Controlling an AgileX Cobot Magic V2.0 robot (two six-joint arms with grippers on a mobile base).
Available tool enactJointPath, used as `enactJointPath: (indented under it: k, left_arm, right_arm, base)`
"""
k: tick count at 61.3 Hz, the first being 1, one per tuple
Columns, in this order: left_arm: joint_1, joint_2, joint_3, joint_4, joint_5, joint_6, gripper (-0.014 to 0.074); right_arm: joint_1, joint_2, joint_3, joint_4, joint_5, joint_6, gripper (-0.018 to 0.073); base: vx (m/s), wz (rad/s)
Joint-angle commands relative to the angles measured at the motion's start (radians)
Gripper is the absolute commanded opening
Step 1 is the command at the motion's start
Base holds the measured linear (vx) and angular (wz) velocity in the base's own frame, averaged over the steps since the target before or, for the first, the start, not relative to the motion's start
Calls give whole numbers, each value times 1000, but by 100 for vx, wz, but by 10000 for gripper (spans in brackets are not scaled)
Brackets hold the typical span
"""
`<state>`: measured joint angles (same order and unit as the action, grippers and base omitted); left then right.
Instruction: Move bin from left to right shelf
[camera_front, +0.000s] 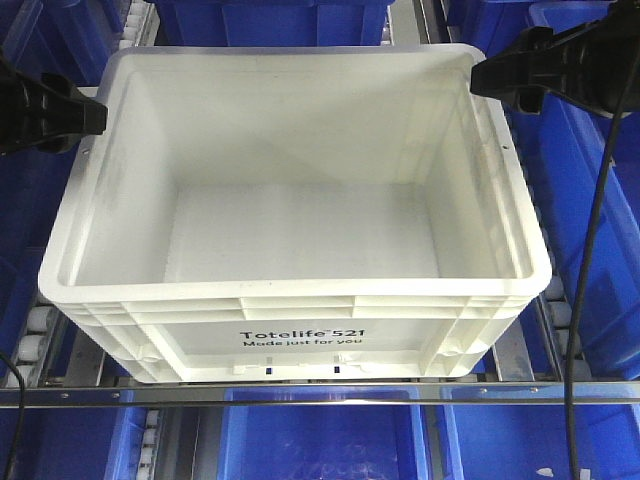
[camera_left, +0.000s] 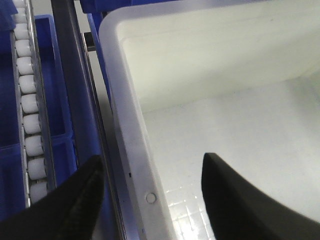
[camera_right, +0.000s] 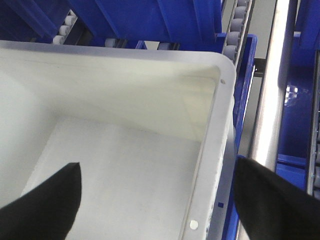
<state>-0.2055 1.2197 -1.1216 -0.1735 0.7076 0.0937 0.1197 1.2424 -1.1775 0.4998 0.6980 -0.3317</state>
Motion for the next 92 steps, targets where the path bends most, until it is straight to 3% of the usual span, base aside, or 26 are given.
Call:
enactJointPath:
  k: [1,11,26,39,48,56,66,73,82,86,92]
  left_arm:
    - [3,-28,-32,-12,-45,-1,418]
    - [3,-58,10,-12,-74,-1,418]
    - [3,-230,272,-19,-217,-1,418]
    - [3,-459,457,-17,-317,-1,418]
    - [3,-675,573,12,-295,-1,418]
    - [3,-870,647,15,-199,-1,418]
    - [3,-1030,671,41,-209,-1,418]
    - [3,-1043,762,68,-383,-1,418]
    - [3,-1043,897,67,-708,-1,418]
    - [3,-1043,936,67,-774,-1,418]
    - [3,-1043,945,60,-784,-2,418]
  right_arm:
    - [-5,-25,-32,-2,-32,-11,587]
    - [-5,-40,0,-5,-23,-14,586]
    - [-5,-206,271,-3,-290,-91,586]
    - [-5,-423,448,-1,-383,-191,586]
    - [-5,-634,580,-1,-383,-221,586]
    - [-5,-837,688,-6,-374,-221,586]
    - [-5,-1034,802,-9,-386,-253,586]
    - [-5,-1048,897,3,-543,-295,586]
    - [-5,-1003,983,3,-766,-300,586]
    - [-5,-997,986,3,-790,-296,586]
    - [-5,-997,986,3,-794,-296,586]
  base:
    - [0,0]
    - [0,0]
    - [0,0]
    - [0,0]
    - [0,0]
    - [0,0]
    - [0,0]
    - [0,0]
    - [0,0]
    - [0,0]
    - [0,0]
